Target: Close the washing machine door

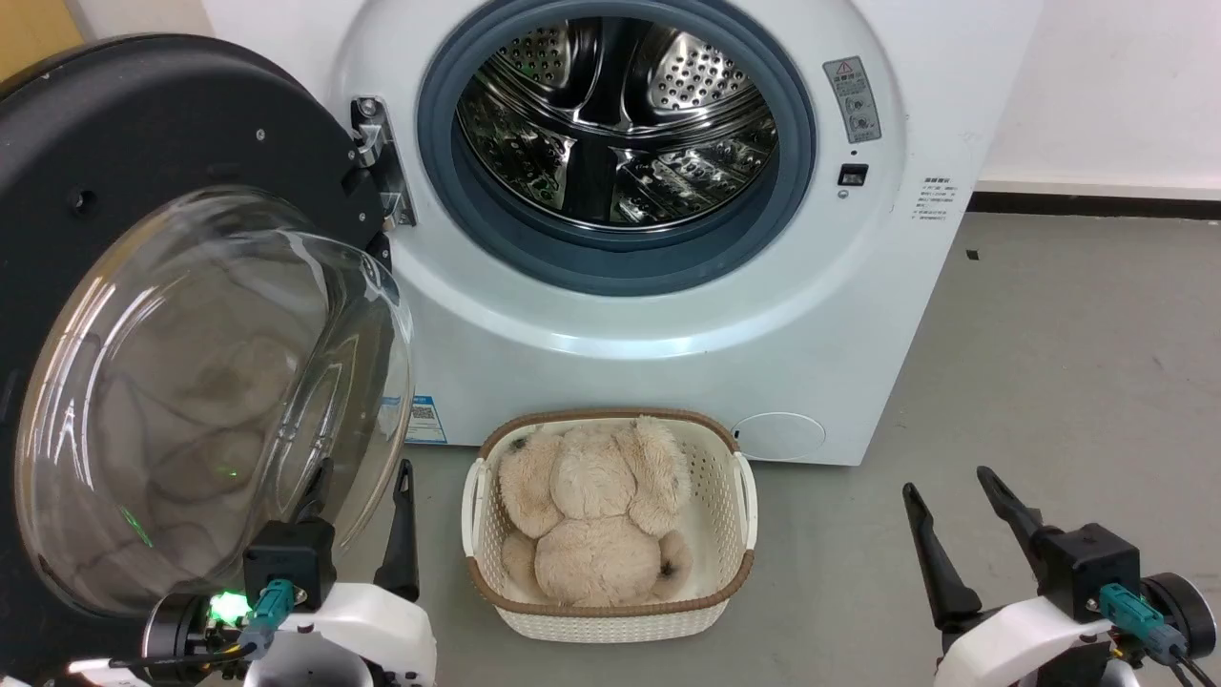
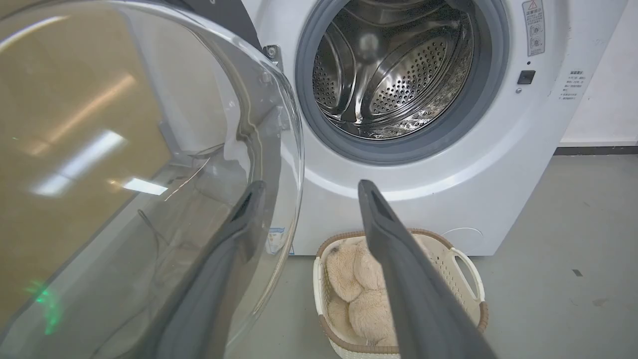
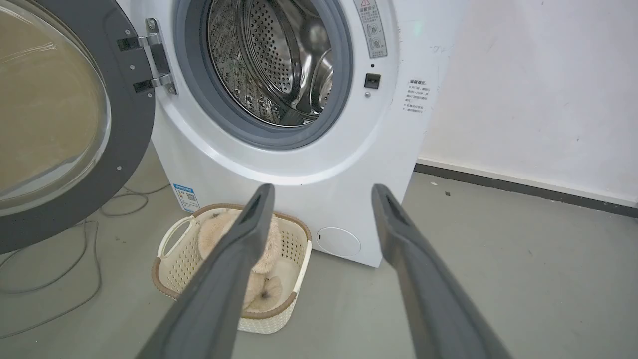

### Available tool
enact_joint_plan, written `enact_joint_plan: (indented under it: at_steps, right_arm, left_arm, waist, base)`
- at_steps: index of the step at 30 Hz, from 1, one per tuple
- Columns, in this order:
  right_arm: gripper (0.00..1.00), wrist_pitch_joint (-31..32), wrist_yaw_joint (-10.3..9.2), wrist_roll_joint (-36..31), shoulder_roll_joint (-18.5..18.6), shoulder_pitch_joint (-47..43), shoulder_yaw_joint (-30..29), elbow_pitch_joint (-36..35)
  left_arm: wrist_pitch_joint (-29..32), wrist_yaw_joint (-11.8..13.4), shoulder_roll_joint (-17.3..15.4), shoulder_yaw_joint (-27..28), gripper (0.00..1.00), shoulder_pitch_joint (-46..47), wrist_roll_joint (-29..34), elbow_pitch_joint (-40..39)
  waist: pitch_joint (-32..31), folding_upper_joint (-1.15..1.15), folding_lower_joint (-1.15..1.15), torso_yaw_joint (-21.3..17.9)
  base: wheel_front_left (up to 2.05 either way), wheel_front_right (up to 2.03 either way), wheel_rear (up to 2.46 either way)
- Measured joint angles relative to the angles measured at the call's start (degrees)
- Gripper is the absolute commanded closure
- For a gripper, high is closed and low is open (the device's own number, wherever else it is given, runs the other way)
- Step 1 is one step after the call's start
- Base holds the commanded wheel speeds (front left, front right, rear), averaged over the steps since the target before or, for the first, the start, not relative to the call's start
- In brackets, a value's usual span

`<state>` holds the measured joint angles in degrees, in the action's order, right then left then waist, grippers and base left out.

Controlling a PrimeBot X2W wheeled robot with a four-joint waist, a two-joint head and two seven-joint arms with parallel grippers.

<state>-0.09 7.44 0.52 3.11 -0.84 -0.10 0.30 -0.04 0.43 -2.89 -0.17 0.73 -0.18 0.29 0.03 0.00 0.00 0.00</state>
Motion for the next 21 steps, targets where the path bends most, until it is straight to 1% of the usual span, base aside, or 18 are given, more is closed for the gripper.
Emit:
enact_joint_plan:
  at_steps: [5,6,7,8,16,21]
  right_arm:
    - [0.00,-0.48,0.00,0.31,0.00,0.00,-0.37,0.07]
    - [0.00,-0.54,0.00,0.49,0.00,0.01,-0.47,0.05]
    - [0.00,-0.60,0.00,0.56,0.00,0.01,-0.57,0.07]
    - [0.00,-0.77,0.00,0.57,0.00,0.01,-0.67,0.08]
    - [0.00,-1.64,0.00,1.13,0.00,0.01,-1.40,0.09]
    - [0.00,-2.29,0.00,1.58,0.00,0.02,-1.83,0.05]
  left_arm:
    - [-0.54,0.66,0.00,-0.35,0.00,0.01,0.00,0.02]
    - [-0.60,0.85,0.00,-0.44,0.27,0.01,0.00,0.02]
    - [-0.63,0.98,0.00,-0.51,0.73,0.01,0.00,0.03]
    - [-0.82,1.03,0.00,-0.57,1.00,0.01,0.00,0.03]
    - [-1.63,1.94,-0.01,-1.07,1.00,0.20,0.00,0.01]
    - [-2.32,2.00,-0.10,-1.41,1.00,1.09,-0.01,-0.24]
  waist:
    - [0.07,0.00,0.00,0.01]
    - [0.08,0.00,0.00,0.02]
    - [0.09,0.00,0.00,0.02]
    - [0.10,0.00,0.00,0.03]
    - [0.18,0.00,0.00,0.28]
    - [0.31,0.00,0.00,0.69]
  base:
    - [0.00,0.00,0.00]
    - [0.00,0.00,0.00]
    - [0.00,0.00,0.00]
    - [0.00,0.00,0.00]
    - [0.00,0.00,0.00]
    - [0.00,0.00,0.00]
